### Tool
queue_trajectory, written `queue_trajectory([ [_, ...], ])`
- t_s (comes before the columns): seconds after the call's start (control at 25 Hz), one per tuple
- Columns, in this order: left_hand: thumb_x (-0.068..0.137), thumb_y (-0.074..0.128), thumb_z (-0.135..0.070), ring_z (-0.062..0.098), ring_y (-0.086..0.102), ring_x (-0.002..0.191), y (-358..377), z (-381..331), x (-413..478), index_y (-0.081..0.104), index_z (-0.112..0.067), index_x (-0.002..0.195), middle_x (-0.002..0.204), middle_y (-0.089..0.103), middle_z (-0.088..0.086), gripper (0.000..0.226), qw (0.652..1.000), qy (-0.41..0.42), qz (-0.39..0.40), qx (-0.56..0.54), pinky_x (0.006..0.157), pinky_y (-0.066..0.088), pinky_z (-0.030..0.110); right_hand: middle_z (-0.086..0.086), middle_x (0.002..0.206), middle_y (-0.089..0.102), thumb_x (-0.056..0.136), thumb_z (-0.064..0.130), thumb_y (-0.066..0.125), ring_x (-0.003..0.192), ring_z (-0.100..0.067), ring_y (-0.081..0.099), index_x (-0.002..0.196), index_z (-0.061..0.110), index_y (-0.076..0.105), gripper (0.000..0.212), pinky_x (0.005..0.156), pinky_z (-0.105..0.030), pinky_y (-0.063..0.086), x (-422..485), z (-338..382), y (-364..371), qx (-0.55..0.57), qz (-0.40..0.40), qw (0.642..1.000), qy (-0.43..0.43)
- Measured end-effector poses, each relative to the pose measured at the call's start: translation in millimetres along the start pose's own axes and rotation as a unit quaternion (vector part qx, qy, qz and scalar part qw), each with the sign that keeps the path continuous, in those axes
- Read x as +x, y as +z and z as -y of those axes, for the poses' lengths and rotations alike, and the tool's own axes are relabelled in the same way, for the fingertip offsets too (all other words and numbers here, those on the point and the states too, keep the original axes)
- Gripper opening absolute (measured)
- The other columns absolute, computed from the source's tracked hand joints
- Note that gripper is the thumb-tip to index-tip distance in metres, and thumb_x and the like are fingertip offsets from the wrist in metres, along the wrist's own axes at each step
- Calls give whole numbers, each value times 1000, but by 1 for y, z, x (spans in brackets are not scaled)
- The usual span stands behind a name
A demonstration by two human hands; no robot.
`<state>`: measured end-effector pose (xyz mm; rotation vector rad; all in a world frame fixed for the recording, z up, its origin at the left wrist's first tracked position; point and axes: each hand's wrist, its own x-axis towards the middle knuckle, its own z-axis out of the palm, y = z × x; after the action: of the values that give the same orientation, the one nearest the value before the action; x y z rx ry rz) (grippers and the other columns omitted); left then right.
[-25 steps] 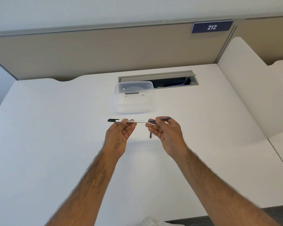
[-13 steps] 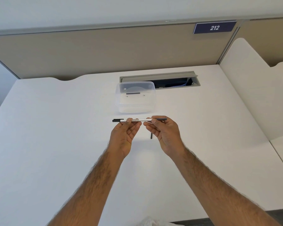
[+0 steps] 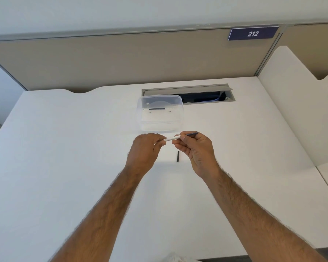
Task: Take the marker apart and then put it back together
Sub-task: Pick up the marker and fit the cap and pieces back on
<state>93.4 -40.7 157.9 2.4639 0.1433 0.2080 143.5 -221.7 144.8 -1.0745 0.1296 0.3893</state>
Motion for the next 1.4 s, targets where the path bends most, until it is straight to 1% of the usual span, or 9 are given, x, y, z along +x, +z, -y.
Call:
queue_trajectory([
  [0.12,96,64,-29,14,67,88,8,4,-1,72,-31,96,89,73,-12,8,994,-75,54,-66,80,56,44,-20,96,77,89,2,71,83,-31,76,101,4,73,12,76,-33,62,0,7,4,-73,20,996,-38],
  [0.28,95,66,-28,13,68,90,12,3,-3,71,-30,94,89,74,-13,5,988,-90,49,-114,83,57,45,-13,92,78,87,-2,72,82,-25,75,107,5,71,22,76,-34,62,1,11,7,-130,46,988,-70],
  [0.64,94,66,-29,13,67,88,9,4,-7,70,-31,93,88,73,-14,5,986,-107,55,-111,81,57,46,-13,92,78,86,4,74,81,-27,75,95,12,76,12,77,-36,62,6,2,5,-122,51,989,-59],
  [0.8,93,66,-30,12,67,87,7,12,-14,68,-33,91,87,73,-16,4,986,-123,46,-101,81,58,46,-7,85,78,83,9,73,69,-19,73,88,8,74,4,62,-28,58,19,-17,-11,-199,-34,979,-11],
  [0.92,92,66,-34,10,67,87,6,23,-20,67,-35,89,87,72,-17,4,985,-139,47,-89,79,58,45,-8,81,75,80,13,70,66,-21,68,74,12,66,8,58,-32,53,29,-43,-22,-404,-130,905,37],
  [1.0,92,65,-34,8,66,85,6,31,-24,66,-36,89,85,71,-17,4,986,-139,48,-81,77,58,43,-2,79,73,81,19,69,74,-25,68,74,12,64,11,66,-36,54,32,-57,-23,-543,-119,829,56],
  [1.16,93,64,-34,8,66,83,3,43,-31,66,-35,90,84,70,-18,3,987,-136,45,-67,74,58,39,-6,85,68,83,21,62,87,-31,69,78,14,57,11,63,-30,45,36,-76,-12,-700,-71,709,56],
  [1.28,93,63,-34,11,66,83,0,48,-33,66,-34,92,85,71,-16,3,986,-146,44,-62,72,57,40,-10,100,71,87,14,58,94,-33,70,87,14,59,2,66,-30,44,41,-83,-7,-723,-84,683,60],
  [1.4,94,63,-33,11,65,84,-2,50,-34,66,-34,93,85,71,-15,3,987,-145,47,-57,70,57,40,-9,97,70,83,10,57,87,-32,67,83,12,54,4,64,-30,44,43,-82,-10,-702,-99,702,70],
])
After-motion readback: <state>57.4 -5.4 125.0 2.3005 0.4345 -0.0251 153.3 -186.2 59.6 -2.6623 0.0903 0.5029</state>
